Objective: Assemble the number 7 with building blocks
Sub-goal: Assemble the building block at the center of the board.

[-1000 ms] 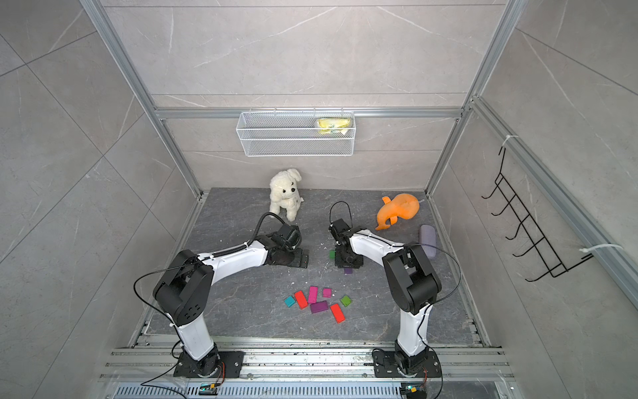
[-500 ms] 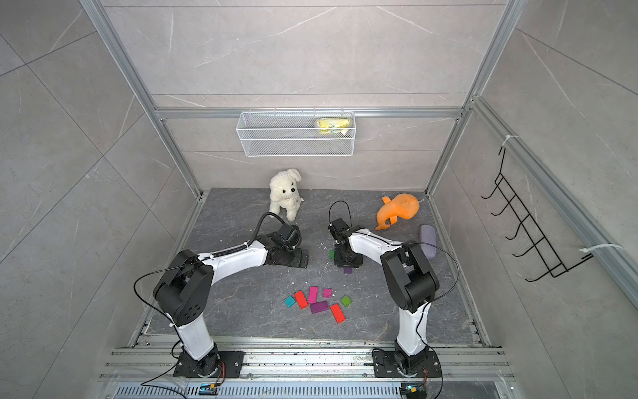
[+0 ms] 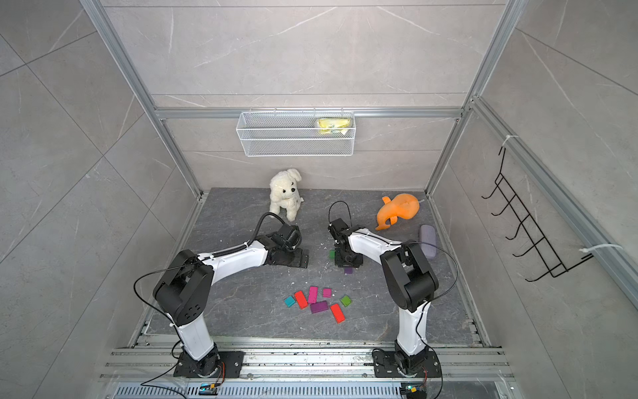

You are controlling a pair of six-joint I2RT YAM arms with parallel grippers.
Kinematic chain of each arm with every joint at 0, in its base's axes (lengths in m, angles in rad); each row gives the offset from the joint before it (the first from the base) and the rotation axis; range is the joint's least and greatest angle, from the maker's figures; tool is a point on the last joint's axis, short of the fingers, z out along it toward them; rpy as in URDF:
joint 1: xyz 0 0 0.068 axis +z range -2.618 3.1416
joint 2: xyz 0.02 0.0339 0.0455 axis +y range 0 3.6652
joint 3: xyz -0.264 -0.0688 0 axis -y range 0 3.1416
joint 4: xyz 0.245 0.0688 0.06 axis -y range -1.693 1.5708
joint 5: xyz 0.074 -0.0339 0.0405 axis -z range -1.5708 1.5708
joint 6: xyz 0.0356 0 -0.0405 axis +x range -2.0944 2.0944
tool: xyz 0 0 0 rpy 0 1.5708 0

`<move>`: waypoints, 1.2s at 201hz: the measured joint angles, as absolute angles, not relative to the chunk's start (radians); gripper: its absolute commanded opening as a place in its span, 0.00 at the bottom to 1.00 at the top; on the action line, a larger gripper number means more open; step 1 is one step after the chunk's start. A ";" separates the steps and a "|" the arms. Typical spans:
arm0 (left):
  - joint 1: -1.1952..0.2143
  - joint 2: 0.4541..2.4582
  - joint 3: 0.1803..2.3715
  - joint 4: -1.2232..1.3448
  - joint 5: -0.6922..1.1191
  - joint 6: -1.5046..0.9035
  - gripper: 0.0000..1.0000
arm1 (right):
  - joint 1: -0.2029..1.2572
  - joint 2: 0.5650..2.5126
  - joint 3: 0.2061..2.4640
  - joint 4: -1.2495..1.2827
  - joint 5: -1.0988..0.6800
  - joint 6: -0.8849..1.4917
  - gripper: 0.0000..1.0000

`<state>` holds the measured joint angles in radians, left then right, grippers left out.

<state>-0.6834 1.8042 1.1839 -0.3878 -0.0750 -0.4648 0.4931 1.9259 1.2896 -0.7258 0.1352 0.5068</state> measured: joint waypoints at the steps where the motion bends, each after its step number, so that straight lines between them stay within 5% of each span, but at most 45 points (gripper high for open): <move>1: -0.683 1.804 1.184 -0.388 -0.075 -0.465 1.00 | 0.493 1.926 1.290 -0.726 0.135 0.507 0.37; 241: -0.683 1.808 1.184 -0.388 -0.075 -0.465 1.00 | 0.493 1.953 1.311 -0.733 0.143 0.504 0.38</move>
<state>-0.6834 1.8076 1.1839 -0.3878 -0.0750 -0.4652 0.4934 1.9530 1.3109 -0.7330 0.1432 0.5037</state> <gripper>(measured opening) 0.996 0.376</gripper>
